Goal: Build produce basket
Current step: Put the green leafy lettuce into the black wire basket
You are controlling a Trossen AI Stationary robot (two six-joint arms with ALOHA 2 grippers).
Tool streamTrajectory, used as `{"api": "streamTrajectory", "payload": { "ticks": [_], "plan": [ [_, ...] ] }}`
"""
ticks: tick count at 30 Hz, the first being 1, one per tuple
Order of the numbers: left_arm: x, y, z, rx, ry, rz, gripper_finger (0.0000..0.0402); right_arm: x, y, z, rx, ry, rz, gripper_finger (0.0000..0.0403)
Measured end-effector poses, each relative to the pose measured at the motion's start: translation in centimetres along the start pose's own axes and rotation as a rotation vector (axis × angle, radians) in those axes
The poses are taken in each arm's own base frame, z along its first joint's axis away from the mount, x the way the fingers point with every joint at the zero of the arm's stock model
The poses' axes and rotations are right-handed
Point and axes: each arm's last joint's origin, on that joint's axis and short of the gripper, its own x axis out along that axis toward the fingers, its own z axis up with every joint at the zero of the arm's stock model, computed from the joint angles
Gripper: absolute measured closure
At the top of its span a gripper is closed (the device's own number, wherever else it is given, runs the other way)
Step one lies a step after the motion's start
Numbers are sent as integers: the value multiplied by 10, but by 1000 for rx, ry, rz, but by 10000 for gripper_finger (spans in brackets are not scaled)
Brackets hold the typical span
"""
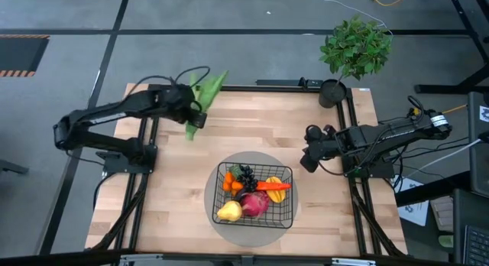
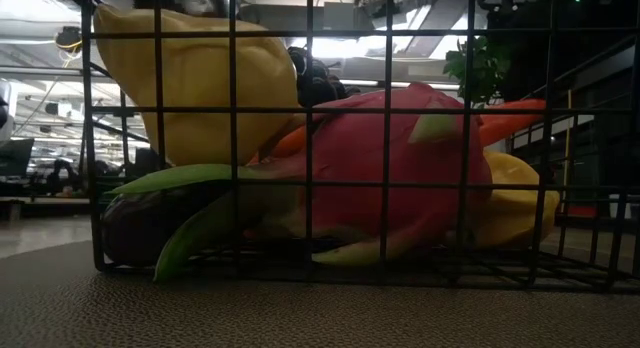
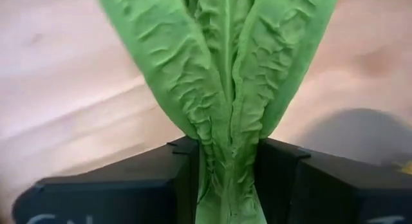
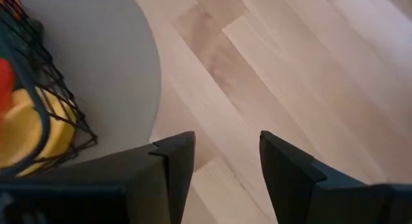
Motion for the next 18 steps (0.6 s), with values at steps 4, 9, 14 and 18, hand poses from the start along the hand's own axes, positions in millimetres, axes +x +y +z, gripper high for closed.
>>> {"api": "streamTrajectory", "payload": {
  "ticks": [4, 9, 14, 18],
  "plan": [
    [-36, -42, 0, 125, -100, -255, 319, 0, -1, -1, -2, 7, -8, 241],
    [-65, -89, -24, 288, -200, -607, 321, 0, -1, -1, -2, 12, -8, 241],
    [-69, -124, -61, 423, -194, -749, 323, 0, -1, -1, -1, 15, -7, 241],
    [-60, -149, -91, 490, -172, -804, 323, 0, -1, -1, 0, 15, -7, 241]
  ]
}}
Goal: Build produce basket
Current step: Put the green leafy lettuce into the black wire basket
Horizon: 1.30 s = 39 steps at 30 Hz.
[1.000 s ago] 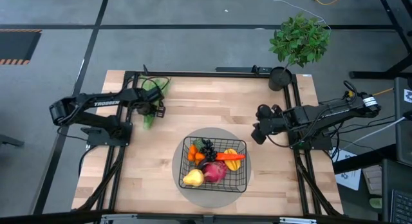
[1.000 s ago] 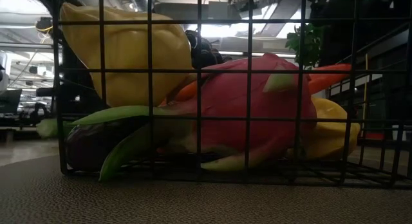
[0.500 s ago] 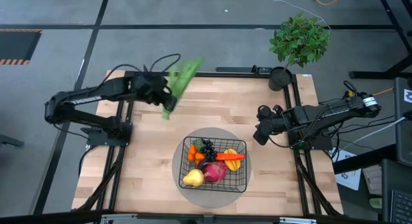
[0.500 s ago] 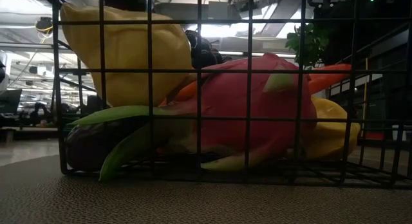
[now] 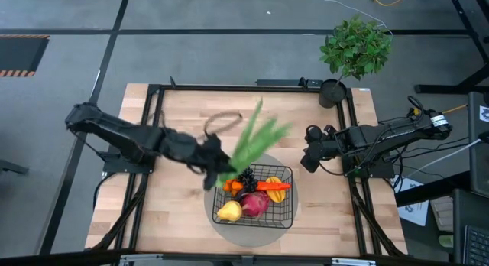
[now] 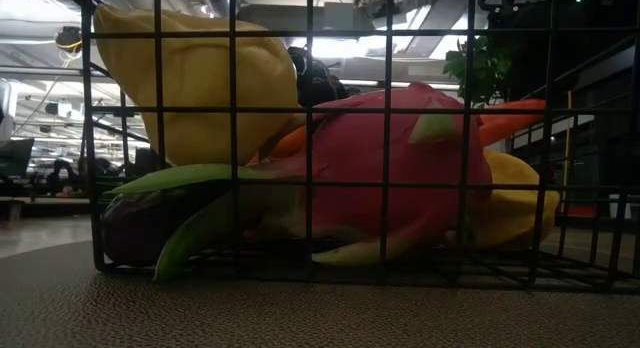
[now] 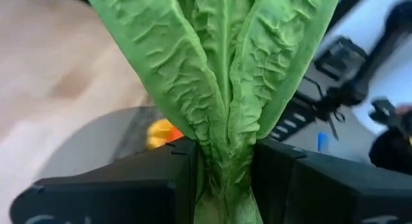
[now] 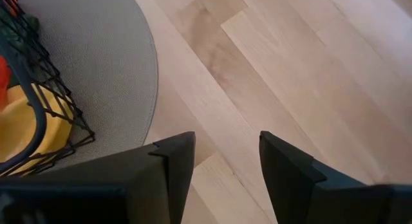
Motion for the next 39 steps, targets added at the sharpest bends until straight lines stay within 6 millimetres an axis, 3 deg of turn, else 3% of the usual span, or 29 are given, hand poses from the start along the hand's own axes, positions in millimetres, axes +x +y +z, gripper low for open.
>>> {"api": "streamTrajectory", "payload": {
  "ticks": [5, 12, 31, 39],
  "plan": [
    [36, -15, -30, 63, 70, -38, 323, 0, 0, 0, -1, 2, 0, 241],
    [67, -19, -61, 82, 179, -67, 323, 0, -4, -4, -20, 35, -35, 241],
    [75, -8, -79, 243, 309, 12, 323, -1, -10, -10, 44, 114, -87, 241],
    [82, -5, -88, 264, 332, 51, 233, -2, -14, -14, 75, 151, -134, 241]
  ]
}}
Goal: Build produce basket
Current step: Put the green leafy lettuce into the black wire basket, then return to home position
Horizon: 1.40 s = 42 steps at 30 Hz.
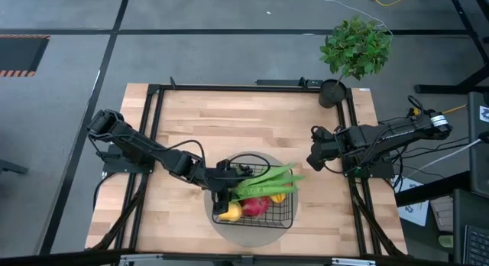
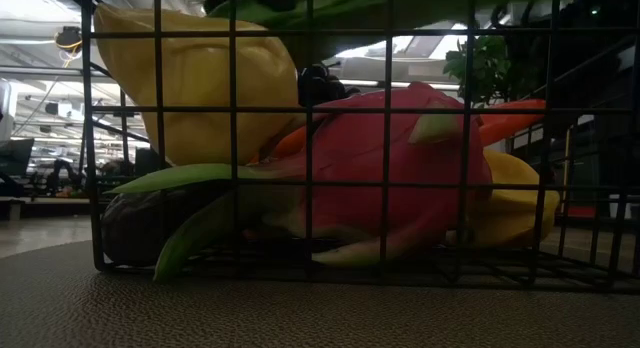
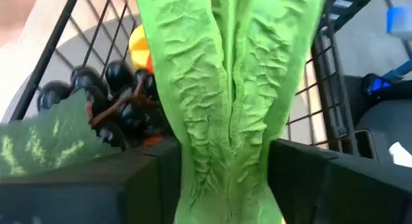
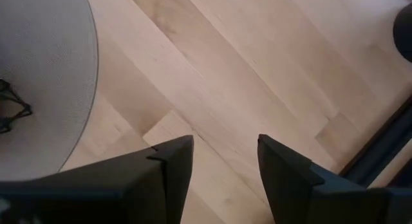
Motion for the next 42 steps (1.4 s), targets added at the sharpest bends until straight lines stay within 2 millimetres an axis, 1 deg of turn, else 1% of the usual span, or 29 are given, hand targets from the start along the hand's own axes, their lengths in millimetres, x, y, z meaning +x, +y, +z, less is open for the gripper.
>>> {"api": "streamTrajectory", "payload": {
  "ticks": [5, 12, 22, 24, 27, 31, 37, 39, 42],
  "plan": [
    [-1, -3, -1, -23, 1, -7, 196, 0, 0, 0, -1, 12, 4, 241],
    [-4, -8, -2, -52, 3, -27, 168, 0, 0, -1, 0, 24, 13, 241],
    [-4, -7, -2, -83, 1, -28, 124, 0, 0, -1, -1, 23, 13, 241],
    [-6, -7, 2, -92, -6, -29, 120, 0, 0, -1, -1, 23, 14, 241],
    [-11, -11, 12, -79, -21, -69, 119, 0, 0, -1, -1, 23, 14, 241],
    [-22, -20, 27, -57, -15, -92, 119, 0, 0, -1, -1, 23, 14, 241],
    [-37, -26, 47, -50, -8, -87, 120, 0, 0, -1, -2, 22, 13, 241],
    [-40, -28, 51, -58, -11, -94, 122, 0, 1, 0, 0, 20, 16, 241],
    [-41, -28, 51, -57, -10, -95, 120, 0, 1, -1, 2, 30, 27, 241]
  ]
}}
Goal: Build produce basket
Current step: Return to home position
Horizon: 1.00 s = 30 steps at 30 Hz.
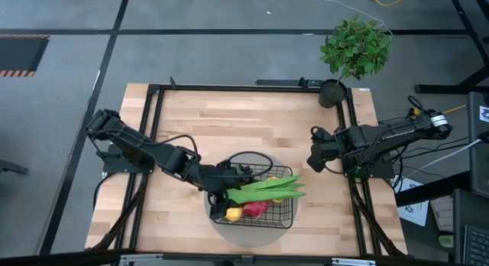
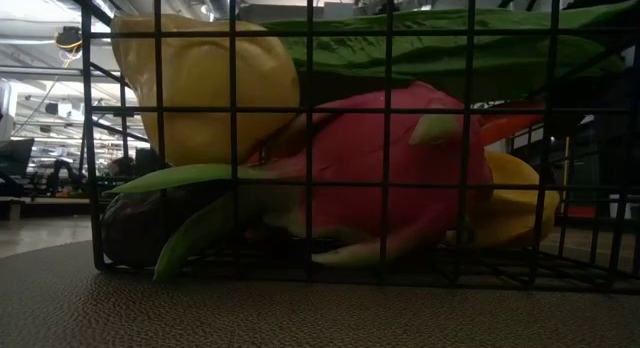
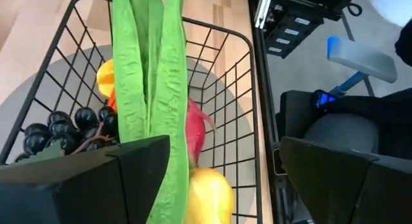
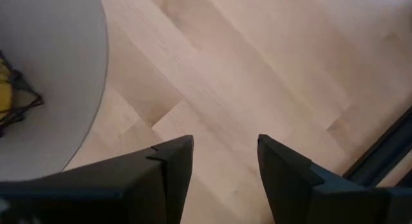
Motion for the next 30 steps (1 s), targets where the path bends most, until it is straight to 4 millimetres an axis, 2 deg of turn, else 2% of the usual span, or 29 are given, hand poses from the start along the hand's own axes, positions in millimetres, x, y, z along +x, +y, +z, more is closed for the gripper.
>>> {"api": "streamTrajectory", "payload": {
  "ticks": [4, 7, 9, 14, 17, 21, 25, 30],
  "plan": [
    [1, 0, 0, -78, 3, 1, 121, 0, 1, 0, 30, 29, 31, 241],
    [1, 2, -5, -61, 60, 0, 123, 0, 2, 0, 47, 36, 46, 241],
    [-5, 2, -9, -54, 106, 12, 121, 0, 2, 0, -3, 33, 46, 241],
    [-44, -1, -14, 10, 126, 72, 119, -8, 9, -3, -155, -45, 141, 240],
    [-77, -5, -15, 45, 57, 142, 119, -21, 10, -6, -221, -130, 250, 241],
    [-116, -5, -27, 87, -25, 166, 119, -41, 5, -11, -284, -270, 368, 241],
    [-137, 6, -48, 105, -71, 178, 119, -58, -11, -19, -280, -369, 438, 241],
    [-160, 32, -77, 72, -161, 167, 119, -75, -34, -28, -253, -466, 537, 240]
  ]
}}
